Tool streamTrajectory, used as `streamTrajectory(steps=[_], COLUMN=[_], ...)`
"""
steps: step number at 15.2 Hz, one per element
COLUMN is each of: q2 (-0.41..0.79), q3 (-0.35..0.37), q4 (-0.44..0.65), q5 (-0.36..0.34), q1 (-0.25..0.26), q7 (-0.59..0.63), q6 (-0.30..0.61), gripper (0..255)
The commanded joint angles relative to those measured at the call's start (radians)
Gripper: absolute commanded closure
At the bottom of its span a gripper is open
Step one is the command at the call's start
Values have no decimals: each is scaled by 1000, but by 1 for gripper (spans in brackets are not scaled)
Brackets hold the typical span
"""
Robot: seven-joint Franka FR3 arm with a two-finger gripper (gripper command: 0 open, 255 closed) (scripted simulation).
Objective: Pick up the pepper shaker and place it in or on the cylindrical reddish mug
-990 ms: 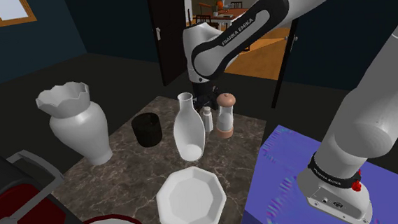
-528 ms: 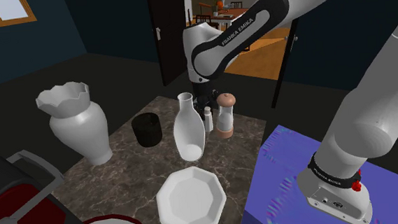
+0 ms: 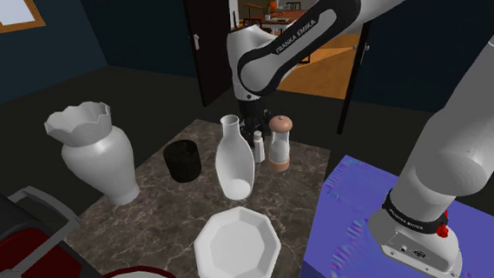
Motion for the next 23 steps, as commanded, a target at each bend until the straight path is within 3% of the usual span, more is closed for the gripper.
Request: streamTrajectory(steps=[1,23], q2=[-13,-130], q3=[0,-12], q4=[12,201], q5=[3,22], q1=[1,0], q7=[-1,-21], q6=[-25,-329], gripper=[255,255])
